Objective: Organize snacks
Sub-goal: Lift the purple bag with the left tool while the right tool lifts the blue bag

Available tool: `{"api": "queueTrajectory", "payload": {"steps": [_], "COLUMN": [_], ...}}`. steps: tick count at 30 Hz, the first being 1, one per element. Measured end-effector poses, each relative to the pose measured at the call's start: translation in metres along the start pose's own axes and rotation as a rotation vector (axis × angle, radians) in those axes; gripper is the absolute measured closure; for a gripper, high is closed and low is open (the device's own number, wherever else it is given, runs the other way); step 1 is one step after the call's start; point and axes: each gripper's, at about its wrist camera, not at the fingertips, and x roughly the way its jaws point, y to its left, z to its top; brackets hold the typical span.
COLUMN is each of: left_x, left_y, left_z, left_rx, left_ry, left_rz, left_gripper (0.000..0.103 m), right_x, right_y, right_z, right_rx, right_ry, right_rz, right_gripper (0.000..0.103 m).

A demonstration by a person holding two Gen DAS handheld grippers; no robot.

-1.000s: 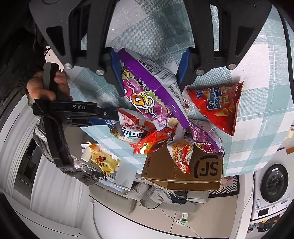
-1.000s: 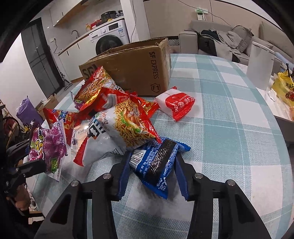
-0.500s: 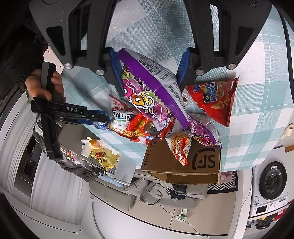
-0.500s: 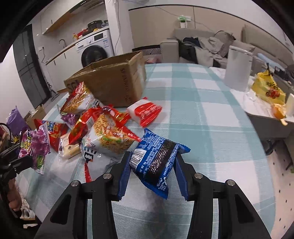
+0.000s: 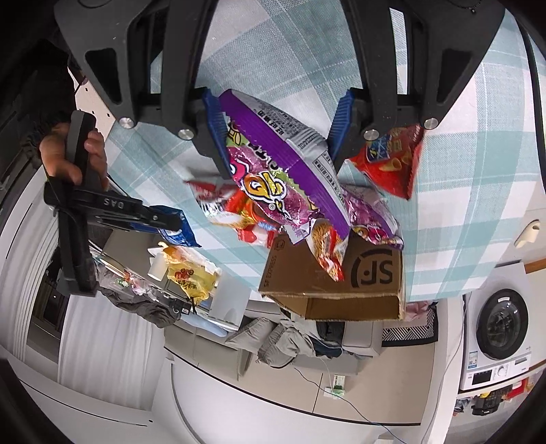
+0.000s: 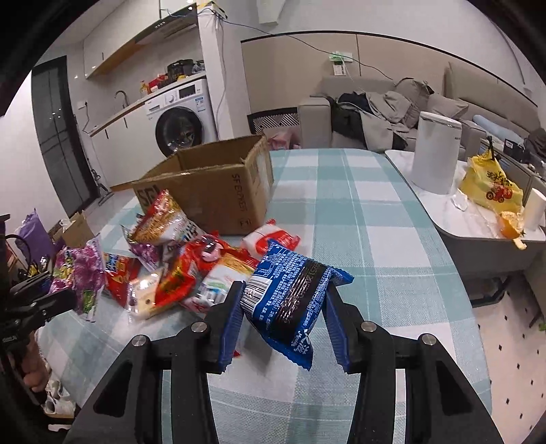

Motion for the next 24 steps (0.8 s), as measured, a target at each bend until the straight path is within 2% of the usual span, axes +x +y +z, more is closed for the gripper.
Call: {"api": "queueTrajectory", "payload": {"steps": [13,24], "left_x": [-0.010,-0.006], "left_y": [0.012,0.016], "left_z": [0.034,0.069], "left_rx": [-0.019,-0.012], "left_ry": [-0.071,-0.107], "left_rz": [0.097,0.164], "left_gripper": [0.054,0.054], "right_x": [-0.010,0.002], "right_y": [0.038,0.059], "right_z": [0.028,0.057], "right_rx": [-0.040,-0.077], "right_ry": [-0.053,-0.068], "right_rz": [0.162,0.219], "right_gripper": [0.057,0.057]}}
